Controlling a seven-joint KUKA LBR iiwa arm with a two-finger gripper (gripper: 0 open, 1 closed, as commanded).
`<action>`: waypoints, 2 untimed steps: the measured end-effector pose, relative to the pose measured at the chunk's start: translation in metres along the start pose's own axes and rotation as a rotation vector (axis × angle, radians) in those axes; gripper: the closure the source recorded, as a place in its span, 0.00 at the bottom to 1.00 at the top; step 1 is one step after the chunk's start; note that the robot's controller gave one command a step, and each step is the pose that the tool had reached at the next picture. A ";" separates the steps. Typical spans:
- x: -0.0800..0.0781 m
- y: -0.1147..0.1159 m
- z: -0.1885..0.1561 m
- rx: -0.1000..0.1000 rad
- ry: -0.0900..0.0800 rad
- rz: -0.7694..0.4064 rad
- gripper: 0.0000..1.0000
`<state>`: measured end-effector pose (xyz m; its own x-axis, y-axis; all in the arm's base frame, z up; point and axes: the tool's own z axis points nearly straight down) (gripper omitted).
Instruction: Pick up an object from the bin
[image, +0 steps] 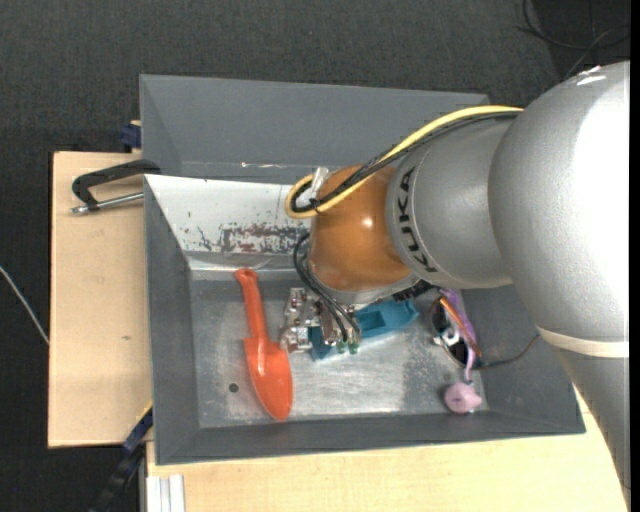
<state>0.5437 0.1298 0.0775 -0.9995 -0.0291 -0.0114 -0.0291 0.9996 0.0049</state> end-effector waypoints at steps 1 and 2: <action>0.001 -0.001 0.003 0.001 0.001 0.001 0.00; 0.000 0.000 0.000 0.000 0.001 0.000 1.00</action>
Offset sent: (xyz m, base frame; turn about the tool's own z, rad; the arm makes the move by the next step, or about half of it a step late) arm 0.0000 0.0000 0.0000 0.0000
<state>0.5435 0.1296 0.0775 -0.9995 -0.0288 -0.0105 -0.0289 0.9996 0.0047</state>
